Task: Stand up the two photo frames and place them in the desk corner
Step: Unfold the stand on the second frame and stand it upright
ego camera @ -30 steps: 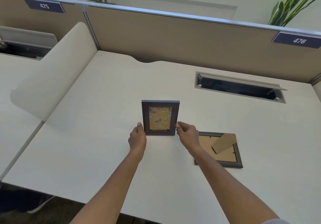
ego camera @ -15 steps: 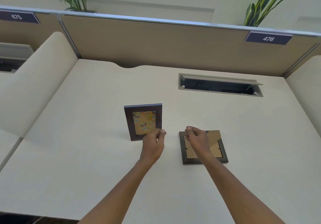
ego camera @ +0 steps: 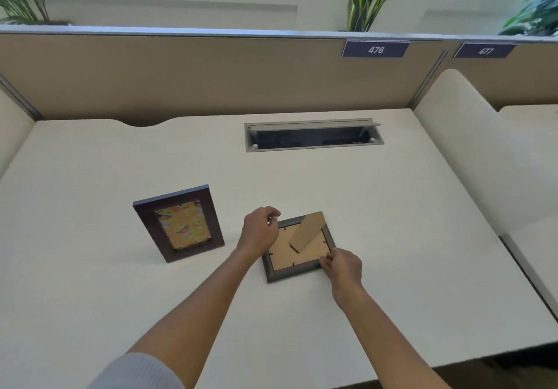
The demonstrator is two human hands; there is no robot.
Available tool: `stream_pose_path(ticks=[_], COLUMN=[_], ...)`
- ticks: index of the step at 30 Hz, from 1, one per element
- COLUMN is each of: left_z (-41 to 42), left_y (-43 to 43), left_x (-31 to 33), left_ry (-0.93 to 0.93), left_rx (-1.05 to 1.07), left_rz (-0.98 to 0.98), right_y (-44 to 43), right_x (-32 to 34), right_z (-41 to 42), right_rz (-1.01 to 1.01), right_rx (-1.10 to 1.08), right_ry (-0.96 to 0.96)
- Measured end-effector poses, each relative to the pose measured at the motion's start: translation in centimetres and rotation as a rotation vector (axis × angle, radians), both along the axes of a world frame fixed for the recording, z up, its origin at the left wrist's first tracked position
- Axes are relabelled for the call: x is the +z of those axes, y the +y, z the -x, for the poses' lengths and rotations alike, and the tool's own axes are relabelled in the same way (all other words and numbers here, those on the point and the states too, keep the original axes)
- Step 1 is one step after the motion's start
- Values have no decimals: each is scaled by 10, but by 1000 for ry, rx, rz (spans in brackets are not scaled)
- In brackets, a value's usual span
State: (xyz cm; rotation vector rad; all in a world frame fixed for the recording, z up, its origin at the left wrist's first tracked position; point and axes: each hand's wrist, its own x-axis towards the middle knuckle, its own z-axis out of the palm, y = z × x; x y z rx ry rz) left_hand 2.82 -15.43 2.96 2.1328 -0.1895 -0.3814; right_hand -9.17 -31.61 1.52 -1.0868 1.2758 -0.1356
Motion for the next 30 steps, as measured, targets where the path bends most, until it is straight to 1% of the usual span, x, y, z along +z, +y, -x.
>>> stream_pose_path(ticks=[5, 14, 18, 23, 30], left_z=[-9, -17, -15, -7, 16], left_y=[-14, -20, -17, -5, 11], left_x=[-14, -25, -25, -27, -30], left_ry=[59, 158, 146, 110, 109], left_rx=[-17, -40, -45, -5, 145], left_rz=[-94, -161, -197, -267, -297], right_y=[2, 9, 6, 1, -1], right_x=[-9, -9, -12, -14, -7], right_z=[20, 19, 14, 1, -21], right_rz=[33, 2, -20, -31, 25], right_rx=[-24, -31, -8, 55, 173], right_ry=[106, 124, 110, 66, 65])
